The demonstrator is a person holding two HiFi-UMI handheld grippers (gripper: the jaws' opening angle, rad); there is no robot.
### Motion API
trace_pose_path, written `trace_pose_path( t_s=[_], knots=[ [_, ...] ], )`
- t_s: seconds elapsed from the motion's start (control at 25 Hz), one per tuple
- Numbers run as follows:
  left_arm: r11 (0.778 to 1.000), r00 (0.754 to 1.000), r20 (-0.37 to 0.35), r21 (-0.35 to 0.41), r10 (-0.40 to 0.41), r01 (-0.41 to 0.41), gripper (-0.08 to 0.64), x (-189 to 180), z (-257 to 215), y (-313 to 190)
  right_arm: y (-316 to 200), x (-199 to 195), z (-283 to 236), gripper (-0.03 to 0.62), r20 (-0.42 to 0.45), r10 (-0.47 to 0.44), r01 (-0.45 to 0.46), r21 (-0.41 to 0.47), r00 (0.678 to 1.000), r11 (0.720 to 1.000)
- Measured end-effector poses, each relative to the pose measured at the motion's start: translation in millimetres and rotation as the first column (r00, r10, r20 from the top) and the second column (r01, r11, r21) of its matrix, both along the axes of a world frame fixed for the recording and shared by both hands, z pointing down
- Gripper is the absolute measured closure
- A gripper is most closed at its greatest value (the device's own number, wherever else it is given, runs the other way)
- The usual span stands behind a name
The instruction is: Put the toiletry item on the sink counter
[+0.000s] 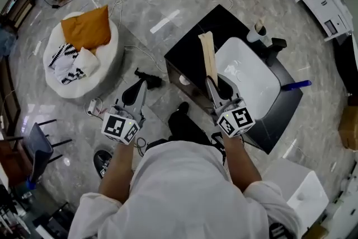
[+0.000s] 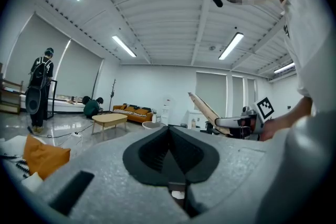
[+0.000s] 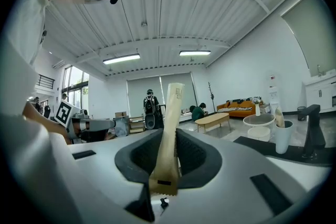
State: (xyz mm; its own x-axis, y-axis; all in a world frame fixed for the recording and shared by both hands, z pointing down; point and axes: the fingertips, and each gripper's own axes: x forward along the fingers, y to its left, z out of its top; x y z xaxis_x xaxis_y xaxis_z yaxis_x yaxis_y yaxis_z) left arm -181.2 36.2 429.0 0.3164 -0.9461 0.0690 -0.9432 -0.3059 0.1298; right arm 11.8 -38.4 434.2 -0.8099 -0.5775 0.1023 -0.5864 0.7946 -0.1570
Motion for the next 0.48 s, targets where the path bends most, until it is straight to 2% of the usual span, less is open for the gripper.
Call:
trace_pose_path(
  t_s=[0.12, 0.32, 0.48],
  knots=[
    [1.0, 1.0, -0.012, -0.023, 0.018, -0.018, 0.545, -3, 0, -45, -41, 6, -4, 0.518, 0.004, 0.039, -0.039, -0.003, 0.999, 0.999],
    [0.995, 0.995, 0.009, 0.015, 0.095, -0.095, 0.545, 5, -23, -130, -112, 33, -23, 0.518, 0.015, 0.133, -0.134, 0.035, 0.991, 0.99],
    [0.987, 0.988, 0.014, 0.026, 0.156, -0.156, 0.545, 12, -29, -172, -144, 46, -30, 0.518, 0.024, 0.192, -0.193, 0.049, 0.981, 0.98]
  ],
)
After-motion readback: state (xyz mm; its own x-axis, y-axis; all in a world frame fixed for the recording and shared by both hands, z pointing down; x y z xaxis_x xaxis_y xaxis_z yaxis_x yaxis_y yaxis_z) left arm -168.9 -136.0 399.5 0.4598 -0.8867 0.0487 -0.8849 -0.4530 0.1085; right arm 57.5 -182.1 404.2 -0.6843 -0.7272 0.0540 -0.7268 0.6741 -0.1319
